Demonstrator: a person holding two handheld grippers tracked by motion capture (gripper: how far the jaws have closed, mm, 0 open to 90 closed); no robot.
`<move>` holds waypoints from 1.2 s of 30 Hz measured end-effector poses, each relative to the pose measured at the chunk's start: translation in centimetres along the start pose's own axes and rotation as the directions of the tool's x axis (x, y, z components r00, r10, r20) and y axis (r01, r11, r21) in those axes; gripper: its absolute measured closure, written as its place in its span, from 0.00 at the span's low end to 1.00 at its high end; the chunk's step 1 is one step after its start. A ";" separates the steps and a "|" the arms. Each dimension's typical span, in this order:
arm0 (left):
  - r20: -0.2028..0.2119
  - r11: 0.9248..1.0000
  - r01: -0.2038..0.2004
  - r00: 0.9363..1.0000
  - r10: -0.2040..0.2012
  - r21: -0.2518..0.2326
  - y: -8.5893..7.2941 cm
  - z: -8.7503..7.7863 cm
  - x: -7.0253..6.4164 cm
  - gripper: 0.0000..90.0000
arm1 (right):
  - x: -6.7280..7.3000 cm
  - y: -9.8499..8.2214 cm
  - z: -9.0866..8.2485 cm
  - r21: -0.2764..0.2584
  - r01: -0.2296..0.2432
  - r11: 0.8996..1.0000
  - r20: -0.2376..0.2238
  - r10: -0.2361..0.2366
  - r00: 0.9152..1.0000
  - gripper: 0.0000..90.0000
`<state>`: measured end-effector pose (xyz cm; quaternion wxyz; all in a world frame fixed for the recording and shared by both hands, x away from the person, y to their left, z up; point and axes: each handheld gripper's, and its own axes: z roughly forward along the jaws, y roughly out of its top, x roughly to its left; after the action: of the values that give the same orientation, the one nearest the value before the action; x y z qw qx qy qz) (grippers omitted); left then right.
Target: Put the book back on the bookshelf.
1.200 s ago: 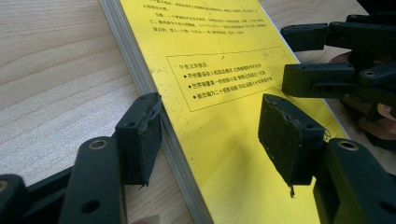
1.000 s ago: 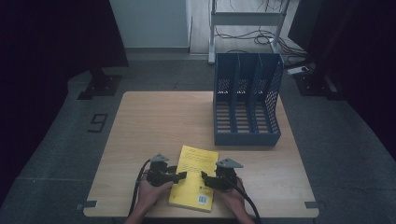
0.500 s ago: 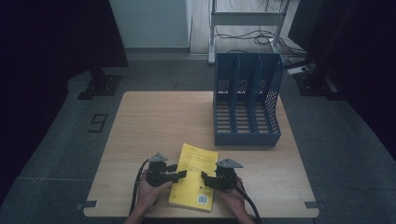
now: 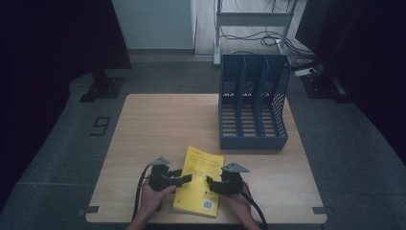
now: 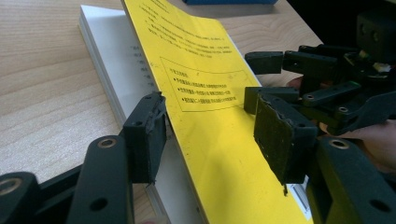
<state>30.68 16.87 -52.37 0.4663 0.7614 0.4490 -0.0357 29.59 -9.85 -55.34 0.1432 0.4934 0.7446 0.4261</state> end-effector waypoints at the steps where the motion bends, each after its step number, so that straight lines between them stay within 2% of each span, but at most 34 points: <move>1: 0.001 1.000 0.005 1.000 -0.005 0.001 0.0 0.0 0.1 0.48 | 0.0 0.0 0.0 0.000 0.000 1.000 0.000 0.000 1.000 0.26; 6: 0.017 1.000 0.027 1.000 -0.026 -0.002 0.0 0.6 0.9 0.49 | 0.0 0.0 0.0 0.001 0.001 1.000 0.001 -0.001 1.000 0.26; 9: 0.054 0.999 0.049 0.997 -0.049 -0.001 0.1 0.9 1.2 0.50 | 0.0 0.0 0.0 0.001 0.001 1.000 0.001 -0.001 1.000 0.26; 17: 0.021 0.999 0.033 0.999 -0.033 0.011 0.1 1.3 1.0 0.52 | 0.0 0.0 0.0 0.001 0.001 1.000 0.001 -0.001 1.000 0.26; 21: -0.014 1.000 0.007 1.000 -0.007 0.014 0.0 1.5 0.7 0.53 | 0.0 0.0 0.0 0.001 0.001 1.000 0.001 -0.001 1.000 0.26; 29: -0.024 1.000 0.002 1.000 -0.002 0.015 0.0 2.0 0.5 0.53 | 0.0 0.0 0.0 0.000 0.000 1.000 0.000 0.000 1.000 0.26; 31: -0.037 1.000 -0.008 0.999 0.009 0.014 -0.1 2.0 0.5 0.57 | 0.0 0.0 0.0 0.000 0.000 1.000 0.000 0.000 1.000 0.26; 32: -0.056 1.000 -0.015 0.998 0.016 0.014 -0.1 2.0 0.5 0.65 | 0.0 0.0 0.0 0.000 -0.001 1.000 0.000 0.001 1.000 0.26; 36: -0.052 1.000 -0.016 0.998 0.017 0.011 -0.1 1.9 0.5 0.72 | 0.0 0.0 0.0 0.000 -0.001 1.000 0.000 0.001 1.000 0.26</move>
<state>31.59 15.84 -53.72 0.4506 0.7681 0.4546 -0.0143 29.59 -9.86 -55.34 0.1428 0.4937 0.7444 0.4263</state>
